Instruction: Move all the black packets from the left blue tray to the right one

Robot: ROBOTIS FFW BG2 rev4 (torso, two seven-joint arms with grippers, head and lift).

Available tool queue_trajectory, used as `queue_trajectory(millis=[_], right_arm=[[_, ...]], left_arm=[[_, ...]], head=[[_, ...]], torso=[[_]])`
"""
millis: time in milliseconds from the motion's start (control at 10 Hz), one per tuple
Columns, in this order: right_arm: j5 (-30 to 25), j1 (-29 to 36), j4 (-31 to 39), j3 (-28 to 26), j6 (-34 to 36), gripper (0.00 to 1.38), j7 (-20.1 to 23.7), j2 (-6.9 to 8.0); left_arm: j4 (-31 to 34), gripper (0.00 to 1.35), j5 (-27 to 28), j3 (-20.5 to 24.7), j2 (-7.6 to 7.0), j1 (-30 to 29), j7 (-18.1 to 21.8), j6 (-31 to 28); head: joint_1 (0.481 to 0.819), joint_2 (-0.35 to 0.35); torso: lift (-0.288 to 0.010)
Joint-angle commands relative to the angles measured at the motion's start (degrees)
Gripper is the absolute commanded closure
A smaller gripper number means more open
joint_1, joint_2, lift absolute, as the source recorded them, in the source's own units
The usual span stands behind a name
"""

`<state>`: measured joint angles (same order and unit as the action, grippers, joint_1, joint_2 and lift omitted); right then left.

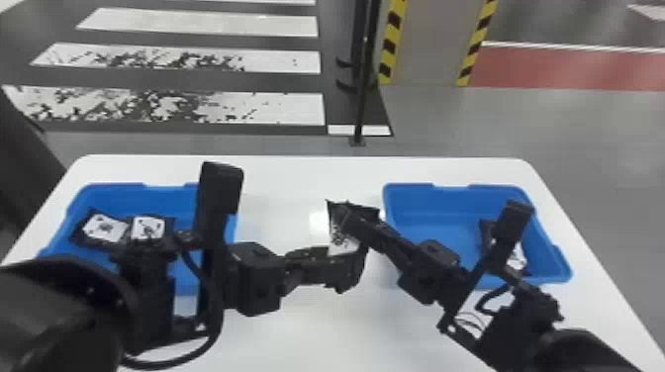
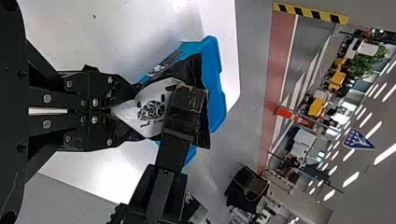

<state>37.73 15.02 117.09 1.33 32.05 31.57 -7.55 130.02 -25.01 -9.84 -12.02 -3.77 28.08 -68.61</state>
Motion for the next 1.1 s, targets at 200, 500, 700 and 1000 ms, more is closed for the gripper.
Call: queue_trajectory(millis=[200, 500, 700, 1000], right_arm=[[1.92, -1.52, -2.42, -2.25, -0.27, 1.28, 0.07, -0.18], [-0.36, -5.88, -6.77, -8.53, -0.56, 1.28, -0.01, -1.68], [-2.76, -9.54, -14.51, -11.85, -0.56, 1.28, -0.10, -2.91], [-9.85, -17.69, -30.82, -15.16, -1.96, 1.26, -0.89, -4.31]], left_arm=[[-0.71, 0.12, -1.27, 4.13, 0.86, -3.40, -0.65, 4.21], [0.13, 0.13, -1.84, 11.67, 2.09, -8.88, 0.22, 13.35], [0.27, 0.13, -1.73, 18.41, 3.23, -13.52, 1.10, 18.83], [0.27, 0.13, -0.47, 25.72, 4.73, -16.47, 1.63, 24.18]], head=[[0.695, -0.060], [0.695, -0.078], [0.695, -0.086], [0.695, -0.081]], torso=[[-0.140], [-0.140], [-0.140], [-0.140]])
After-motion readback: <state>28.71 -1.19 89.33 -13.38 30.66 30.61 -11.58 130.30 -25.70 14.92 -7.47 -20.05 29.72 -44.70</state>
